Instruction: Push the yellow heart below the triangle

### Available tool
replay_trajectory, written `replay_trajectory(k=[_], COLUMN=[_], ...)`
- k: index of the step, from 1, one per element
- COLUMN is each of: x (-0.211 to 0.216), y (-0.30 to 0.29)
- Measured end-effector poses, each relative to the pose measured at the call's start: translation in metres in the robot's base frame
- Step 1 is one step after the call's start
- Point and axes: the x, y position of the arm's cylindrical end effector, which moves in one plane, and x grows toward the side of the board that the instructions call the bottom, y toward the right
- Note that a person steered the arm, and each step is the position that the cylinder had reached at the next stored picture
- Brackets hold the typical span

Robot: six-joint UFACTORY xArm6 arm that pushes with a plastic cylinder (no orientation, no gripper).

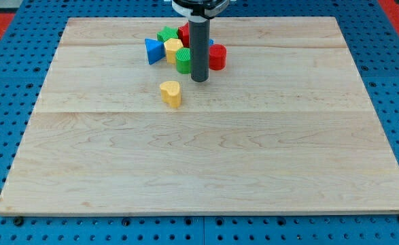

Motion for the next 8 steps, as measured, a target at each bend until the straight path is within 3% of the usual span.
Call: replay_trajectory(k=[1, 2, 3, 4, 5, 6, 7, 8], x=[0.016, 0.095, 0.057, 0.0, 0.006, 0.05, -0.01, -0.031], y=[0.0, 0.011, -0.054, -0.075, -0.077, -0.099, -0.165, -0.17])
